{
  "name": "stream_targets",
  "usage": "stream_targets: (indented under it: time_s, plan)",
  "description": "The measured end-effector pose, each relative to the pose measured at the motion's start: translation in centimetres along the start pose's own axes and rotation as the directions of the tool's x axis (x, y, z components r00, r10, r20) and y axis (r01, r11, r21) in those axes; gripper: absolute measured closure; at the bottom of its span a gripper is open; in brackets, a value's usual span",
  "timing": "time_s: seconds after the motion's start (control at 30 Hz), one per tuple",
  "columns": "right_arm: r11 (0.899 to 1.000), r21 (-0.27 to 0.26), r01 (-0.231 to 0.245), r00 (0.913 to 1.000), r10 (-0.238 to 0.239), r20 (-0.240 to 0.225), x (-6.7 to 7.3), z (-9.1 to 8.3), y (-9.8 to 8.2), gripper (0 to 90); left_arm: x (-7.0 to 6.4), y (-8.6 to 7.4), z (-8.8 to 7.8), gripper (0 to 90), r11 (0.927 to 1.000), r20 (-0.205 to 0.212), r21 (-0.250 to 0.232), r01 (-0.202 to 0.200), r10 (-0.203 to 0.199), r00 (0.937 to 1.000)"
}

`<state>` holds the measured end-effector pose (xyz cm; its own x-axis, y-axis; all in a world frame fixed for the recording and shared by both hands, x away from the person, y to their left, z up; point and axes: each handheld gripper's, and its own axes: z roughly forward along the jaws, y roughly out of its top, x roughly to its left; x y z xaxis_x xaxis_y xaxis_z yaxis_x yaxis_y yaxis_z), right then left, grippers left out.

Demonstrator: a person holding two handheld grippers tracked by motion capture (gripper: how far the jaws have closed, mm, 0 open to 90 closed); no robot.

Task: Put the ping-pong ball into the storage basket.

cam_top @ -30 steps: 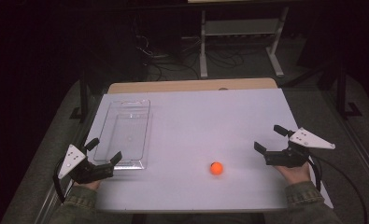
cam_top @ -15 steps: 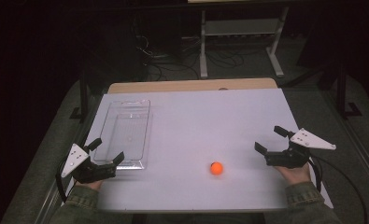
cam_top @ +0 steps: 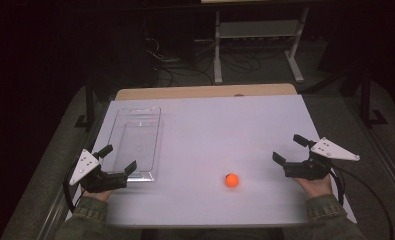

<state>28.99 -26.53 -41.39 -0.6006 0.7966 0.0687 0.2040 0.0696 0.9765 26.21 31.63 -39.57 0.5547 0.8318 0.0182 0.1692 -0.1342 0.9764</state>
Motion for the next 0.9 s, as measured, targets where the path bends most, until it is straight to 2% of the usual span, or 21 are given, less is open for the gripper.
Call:
stream_targets:
  time_s: [0.33,0.47,0.7,0.9]
  plan:
    - [1.0,0.004,-0.001,1.0,0.001,-0.008,0.1,0.0,0.0,0.0,-0.4,1.0,0.5,0.0,0.9992,0.019,0.018,-0.036,0.035,0.9992]
    - [1.0,-0.004,0.0,1.0,0.0,-0.004,0.1,0.0,0.0,0.0,-0.7,1.4,0.6,0.0,0.9977,0.036,0.025,-0.062,0.062,0.9975]
    - [1.0,-0.015,-0.002,1.0,0.002,0.004,0.1,-0.1,0.0,0.0,-1.0,2.1,0.9,0.0,0.9959,0.064,0.04,-0.081,0.079,0.9949]
    - [1.0,-0.008,-0.005,0.9999,0.004,-0.013,0.1,0.0,-0.1,0.0,-1.4,3.1,1.2,0.0,0.9951,0.093,0.051,-0.085,0.08,0.9925]
